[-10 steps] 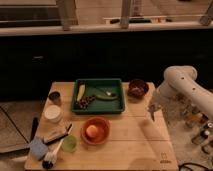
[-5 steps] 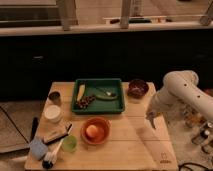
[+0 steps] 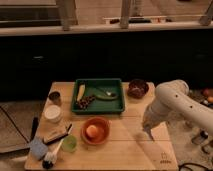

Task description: Place towel in table surface

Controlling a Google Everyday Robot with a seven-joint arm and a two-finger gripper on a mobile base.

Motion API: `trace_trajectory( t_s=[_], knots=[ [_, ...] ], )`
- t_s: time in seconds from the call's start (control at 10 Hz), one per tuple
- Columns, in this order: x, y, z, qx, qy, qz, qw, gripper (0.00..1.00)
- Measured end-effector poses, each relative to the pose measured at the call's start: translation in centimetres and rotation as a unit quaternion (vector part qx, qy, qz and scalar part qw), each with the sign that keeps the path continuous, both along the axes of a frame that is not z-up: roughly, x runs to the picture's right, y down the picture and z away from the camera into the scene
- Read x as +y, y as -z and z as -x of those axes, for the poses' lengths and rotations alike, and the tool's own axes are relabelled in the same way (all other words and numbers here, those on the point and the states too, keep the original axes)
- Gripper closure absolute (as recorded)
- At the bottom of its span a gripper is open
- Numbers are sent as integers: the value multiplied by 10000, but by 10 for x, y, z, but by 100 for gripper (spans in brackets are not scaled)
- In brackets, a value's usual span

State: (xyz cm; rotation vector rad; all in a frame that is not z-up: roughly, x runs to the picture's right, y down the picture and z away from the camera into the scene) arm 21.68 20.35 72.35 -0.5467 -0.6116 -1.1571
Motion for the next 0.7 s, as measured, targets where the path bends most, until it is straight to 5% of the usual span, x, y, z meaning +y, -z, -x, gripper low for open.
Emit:
trace_trajectory(
  t_s=[0.7],
  knots=[
    [46,-27,17,24,251,177,9995,100]
  ],
)
